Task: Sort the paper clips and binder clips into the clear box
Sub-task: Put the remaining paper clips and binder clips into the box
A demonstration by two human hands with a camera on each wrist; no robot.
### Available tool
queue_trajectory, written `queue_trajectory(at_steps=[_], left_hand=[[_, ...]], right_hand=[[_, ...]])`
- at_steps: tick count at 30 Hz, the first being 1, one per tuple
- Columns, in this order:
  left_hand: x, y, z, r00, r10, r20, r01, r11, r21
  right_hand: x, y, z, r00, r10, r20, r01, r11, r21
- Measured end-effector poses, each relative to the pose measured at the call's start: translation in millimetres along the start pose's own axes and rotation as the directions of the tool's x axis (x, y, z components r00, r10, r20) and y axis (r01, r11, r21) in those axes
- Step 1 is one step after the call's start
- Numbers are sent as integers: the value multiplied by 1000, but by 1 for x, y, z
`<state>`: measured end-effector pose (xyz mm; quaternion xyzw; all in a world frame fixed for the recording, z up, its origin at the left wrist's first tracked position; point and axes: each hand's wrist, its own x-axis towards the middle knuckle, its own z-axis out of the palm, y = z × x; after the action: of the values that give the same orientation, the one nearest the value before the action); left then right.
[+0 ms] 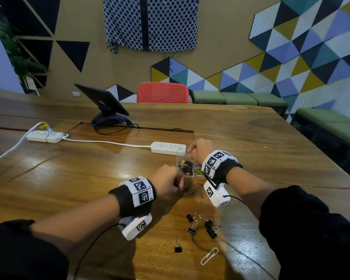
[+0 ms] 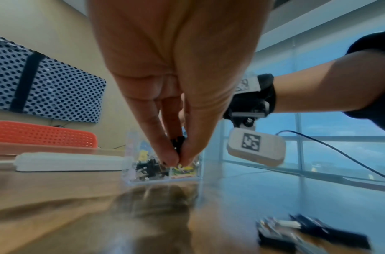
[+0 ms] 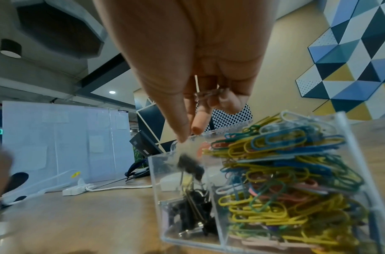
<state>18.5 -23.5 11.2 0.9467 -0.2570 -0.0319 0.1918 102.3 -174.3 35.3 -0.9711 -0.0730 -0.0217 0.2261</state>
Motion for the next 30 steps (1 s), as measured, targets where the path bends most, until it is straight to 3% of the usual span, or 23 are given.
queue_trajectory(at_steps=[4, 9, 15, 18, 21, 25, 28, 30], left_hand=[[20, -9, -20, 987, -49, -150, 40, 997, -63], [44, -17, -28, 937, -159, -312, 127, 984, -121], [65, -20, -25, 913, -228, -339, 199, 973, -118], [73, -19, -22, 915, -226, -335, 189, 972, -139], [80, -16, -16, 921, -220, -323, 169, 969, -179], [85, -17, -9, 929, -218, -300, 174, 970, -168], [87, -18, -6, 929, -218, -300, 177, 971, -158], [87, -18, -6, 933, -209, -294, 174, 975, -140]], right_hand=[[-1, -1, 1, 999, -42, -28, 43, 998, 42], [1, 0, 0, 994, -105, -36, 108, 989, 101], [-13, 1, -9, 984, -136, -111, 154, 974, 168], [-28, 8, -11, 984, -168, -57, 175, 973, 151], [-55, 15, -13, 971, -223, 81, 213, 971, 111], [-110, 19, -16, 883, -262, 390, 283, 959, 4], [-143, 17, -21, 725, -251, 641, 361, 931, -44], [-157, 18, -25, 638, -220, 738, 395, 916, -68]])
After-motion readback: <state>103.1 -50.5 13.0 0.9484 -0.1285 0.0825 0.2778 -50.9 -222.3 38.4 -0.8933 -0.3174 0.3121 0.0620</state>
